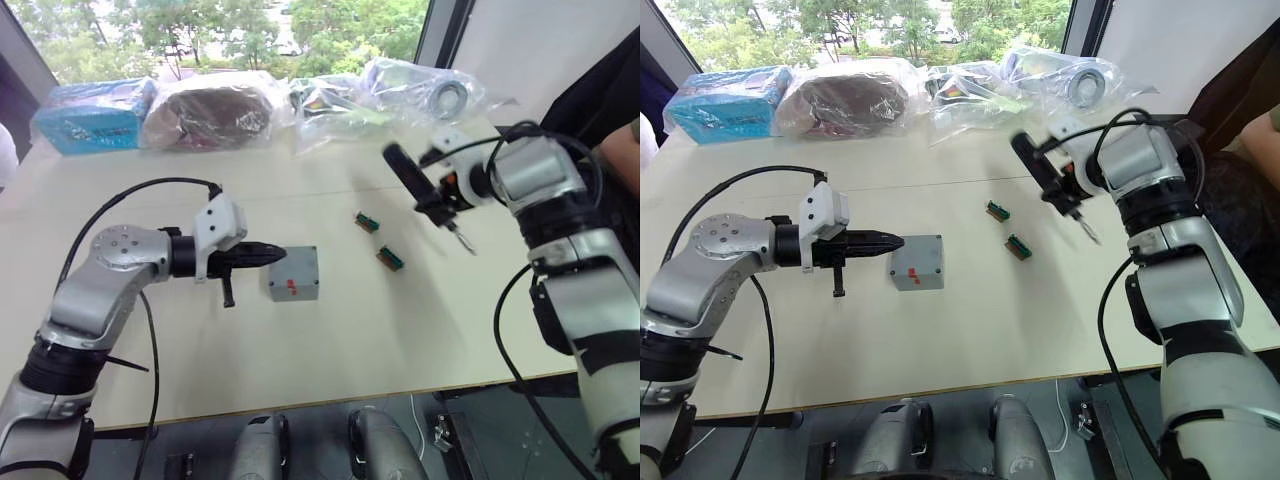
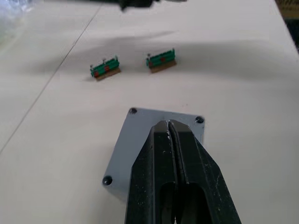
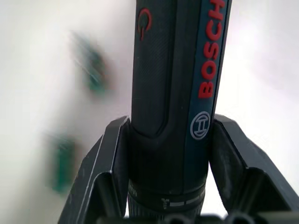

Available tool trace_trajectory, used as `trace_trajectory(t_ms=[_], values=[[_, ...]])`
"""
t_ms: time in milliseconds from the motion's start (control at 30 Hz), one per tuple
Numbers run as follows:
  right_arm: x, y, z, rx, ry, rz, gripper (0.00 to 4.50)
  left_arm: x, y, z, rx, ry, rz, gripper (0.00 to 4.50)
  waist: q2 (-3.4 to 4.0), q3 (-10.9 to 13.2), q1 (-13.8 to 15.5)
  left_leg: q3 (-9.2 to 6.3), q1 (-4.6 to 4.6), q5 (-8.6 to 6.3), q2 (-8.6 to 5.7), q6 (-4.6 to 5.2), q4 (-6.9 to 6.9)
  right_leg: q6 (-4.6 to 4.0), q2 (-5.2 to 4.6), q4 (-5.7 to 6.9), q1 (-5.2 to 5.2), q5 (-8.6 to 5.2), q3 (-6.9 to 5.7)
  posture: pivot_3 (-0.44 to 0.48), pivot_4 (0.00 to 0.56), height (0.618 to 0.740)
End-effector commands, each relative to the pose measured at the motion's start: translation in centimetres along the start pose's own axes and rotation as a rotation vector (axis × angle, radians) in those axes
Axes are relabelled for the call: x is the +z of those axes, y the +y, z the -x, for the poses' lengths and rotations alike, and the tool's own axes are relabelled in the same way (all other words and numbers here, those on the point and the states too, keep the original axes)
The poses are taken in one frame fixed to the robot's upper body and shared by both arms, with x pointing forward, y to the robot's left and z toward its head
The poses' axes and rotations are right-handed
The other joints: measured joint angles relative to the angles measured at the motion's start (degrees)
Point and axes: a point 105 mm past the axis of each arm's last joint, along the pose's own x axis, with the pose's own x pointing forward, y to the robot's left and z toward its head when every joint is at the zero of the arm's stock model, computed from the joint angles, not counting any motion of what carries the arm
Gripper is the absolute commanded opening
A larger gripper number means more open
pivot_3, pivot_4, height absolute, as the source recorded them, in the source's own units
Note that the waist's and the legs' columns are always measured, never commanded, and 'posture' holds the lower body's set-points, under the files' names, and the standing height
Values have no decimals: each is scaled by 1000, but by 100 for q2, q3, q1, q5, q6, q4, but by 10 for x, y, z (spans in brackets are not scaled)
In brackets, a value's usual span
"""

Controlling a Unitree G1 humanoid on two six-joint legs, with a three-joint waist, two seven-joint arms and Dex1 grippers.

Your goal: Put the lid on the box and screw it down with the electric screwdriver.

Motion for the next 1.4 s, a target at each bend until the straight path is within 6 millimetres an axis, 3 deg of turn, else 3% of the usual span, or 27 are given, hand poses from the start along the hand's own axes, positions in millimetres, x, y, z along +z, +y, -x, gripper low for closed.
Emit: trace_trajectory(t_ms=[33,133,267,433,700,867,1400], values=[[76,31,36,13,-510,65,1852,6,3,3,-16,1,-36,0,-2,-1,30,-4,0,1,0,-1,-1,0,1,3,-1,0,-2,0,150,740],[94,55,49,76,-737,-12,1852,0,5,3,-27,24,-27,0,-3,-1,79,-6,-2,5,0,-9,5,-1,-4,7,4,1,-8,0,150,740],[96,74,47,50,-887,-4,1852,-3,7,1,-54,30,-14,0,-13,-7,115,-9,1,5,-12,-9,18,4,-25,-4,28,4,-17,0,150,740],[80,103,42,129,-1011,-37,1852,-3,6,-10,-96,19,6,0,-13,-8,81,-8,2,6,-21,-9,22,19,-32,-15,36,12,-17,0,150,740],[54,131,28,147,-1020,-24,1852,-19,6,-30,-97,26,41,0,-12,-7,23,-10,5,5,-13,-9,17,18,-16,-12,30,11,-13,0,150,740],[45,136,19,128,-1004,-29,1852,-37,7,-36,-80,80,48,0,-14,-8,39,-10,5,6,-12,-9,20,18,-15,-9,30,11,-13,0,150,740],[21,132,-11,67,-945,-32,1852,-36,1,-37,-95,68,30,0,-14,-8,49,-10,9,6,-13,-9,22,18,-17,-8,35,11,-12,0,150,740]])
